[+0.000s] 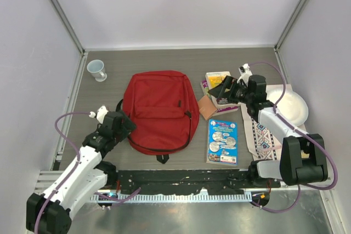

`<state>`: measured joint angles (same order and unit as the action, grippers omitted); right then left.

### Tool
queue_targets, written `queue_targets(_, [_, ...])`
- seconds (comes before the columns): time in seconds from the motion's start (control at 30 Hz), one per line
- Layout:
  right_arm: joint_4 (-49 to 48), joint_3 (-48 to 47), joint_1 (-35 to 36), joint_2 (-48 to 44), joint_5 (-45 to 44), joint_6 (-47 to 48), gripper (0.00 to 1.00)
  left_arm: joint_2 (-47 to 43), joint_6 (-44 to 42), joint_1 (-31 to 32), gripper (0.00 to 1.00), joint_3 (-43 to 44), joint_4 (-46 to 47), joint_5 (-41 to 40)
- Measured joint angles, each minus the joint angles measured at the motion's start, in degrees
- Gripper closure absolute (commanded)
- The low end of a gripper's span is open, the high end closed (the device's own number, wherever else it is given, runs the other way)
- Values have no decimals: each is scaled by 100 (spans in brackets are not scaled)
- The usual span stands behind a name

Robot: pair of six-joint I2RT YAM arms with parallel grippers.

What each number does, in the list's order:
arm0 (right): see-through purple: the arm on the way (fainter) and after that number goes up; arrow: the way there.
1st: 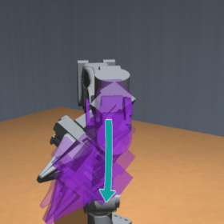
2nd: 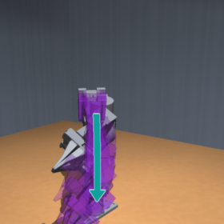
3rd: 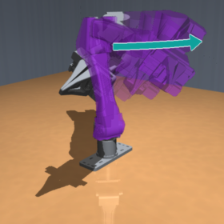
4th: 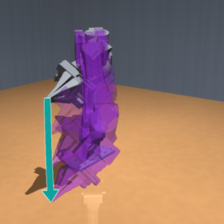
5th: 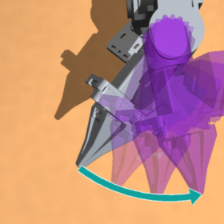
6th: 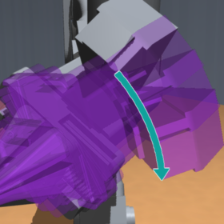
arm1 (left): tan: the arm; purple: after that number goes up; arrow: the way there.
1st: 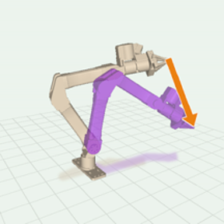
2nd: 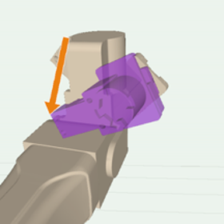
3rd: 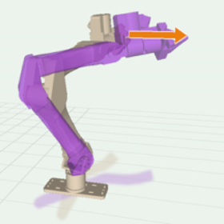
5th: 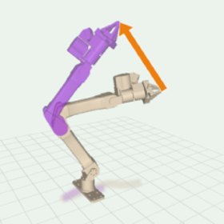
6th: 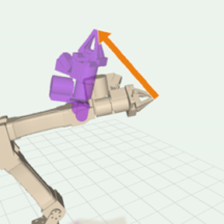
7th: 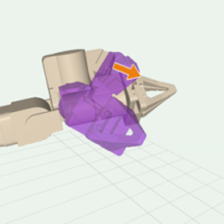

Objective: Pack the student bag
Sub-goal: Unzip the student bag at the center of the board.

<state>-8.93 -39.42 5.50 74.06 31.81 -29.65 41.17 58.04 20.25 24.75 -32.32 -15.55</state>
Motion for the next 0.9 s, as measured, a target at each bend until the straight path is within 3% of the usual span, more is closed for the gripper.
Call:
queue_targets(0.1, [52, -66, 153, 101, 31, 83, 5, 146, -9, 4, 30, -101, 203, -59])
queue_targets(0.13, [74, -98, 223, 140, 37, 109, 5, 210, -17, 4, 44, -149, 308, -70])
queue_targets(0.2, [90, -179, 387, 234, 46, 151, 7, 345, -13, 4, 59, -219, 448, -96])
queue_targets(0.27, [92, -249, 520, 339, 50, 181, 8, 566, -50, 4, 69, -258, 597, -116])
queue_targets(0.3, [94, -293, 605, 407, 52, 195, 9, 688, -92, 4, 81, -258, 662, -129])
queue_targets(0.4, [96, -426, 807, 669, 44, 234, 9, 1036, -181, 7, 92, -232, 811, -166])
queue_targets(0.8, [313, -1056, 1537, 1746, -457, 356, 17, 1720, -1119, 2, 92, 767, 450, -1010])
queue_targets(0.87, [391, -1248, 1687, 1978, -662, 398, 18, 1794, -1346, -13, 88, 885, 417, -1080])
queue_targets(0.9, [439, -1331, 1766, 2083, -787, 400, 18, 1808, -1405, -13, 82, 909, 415, -1102])
